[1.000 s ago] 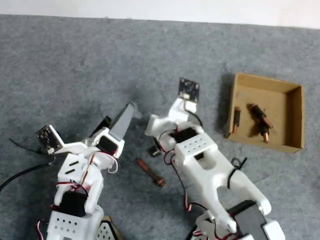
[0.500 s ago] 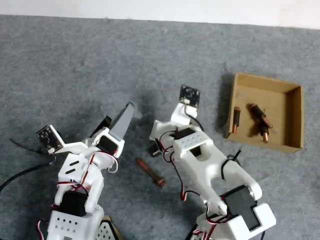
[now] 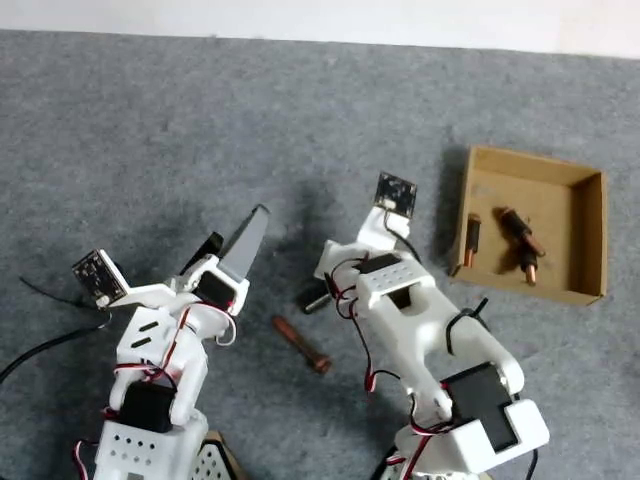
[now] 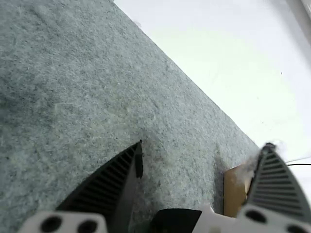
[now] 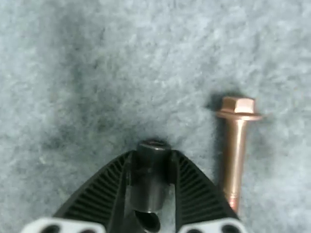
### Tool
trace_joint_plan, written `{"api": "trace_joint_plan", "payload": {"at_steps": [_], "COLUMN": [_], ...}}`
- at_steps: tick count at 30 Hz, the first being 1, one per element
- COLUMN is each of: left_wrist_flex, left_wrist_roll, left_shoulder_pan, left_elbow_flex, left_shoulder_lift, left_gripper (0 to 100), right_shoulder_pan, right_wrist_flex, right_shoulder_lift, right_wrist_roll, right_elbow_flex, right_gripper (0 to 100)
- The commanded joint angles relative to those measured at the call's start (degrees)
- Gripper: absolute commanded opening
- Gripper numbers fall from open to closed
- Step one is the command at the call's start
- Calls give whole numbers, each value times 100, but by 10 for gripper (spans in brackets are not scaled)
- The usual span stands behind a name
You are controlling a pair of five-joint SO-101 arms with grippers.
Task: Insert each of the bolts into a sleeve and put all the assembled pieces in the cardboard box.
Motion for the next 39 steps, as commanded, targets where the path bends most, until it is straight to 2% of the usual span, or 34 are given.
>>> {"api": "trace_joint_plan", "payload": {"at_steps": [1, 6, 15, 22, 25, 27, 30, 33, 39], "left_wrist_flex": [-26, -26, 9, -18, 18, 18, 18, -18, -26], "left_wrist_roll": [62, 62, 53, -554, -580, -853, -1160, -1240, -1240], "left_shoulder_pan": [-48, -48, 40, 840, 1218, 1560, 2009, 2211, 2273], "left_elbow_flex": [-31, -31, -31, -180, -365, -356, -338, -347, -365], "left_shoulder_lift": [-92, -92, -57, -48, -40, -40, -31, -31, -31], "left_gripper": [343, 343, 341, 198, 204, 208, 204, 204, 204], "right_shoulder_pan": [-40, 110, 1024, 1807, 2018, 2141, 2273, 2273, 2281], "right_wrist_flex": [-66, -57, 110, 110, 110, 224, 910, 1429, 1490], "right_shoulder_lift": [-163, -1262, -4426, -7275, -8418, -9103, -10009, -10316, -10220], "right_wrist_roll": [-18, 290, 1310, 1793, 1908, 1934, 1943, 2084, 2127], "right_elbow_flex": [-13, 57, 1613, 3011, 3662, 4022, 4374, 4391, 4312], "right_gripper": [5, 5, 5, 5, 5, 5, 5, 5, 5]}}
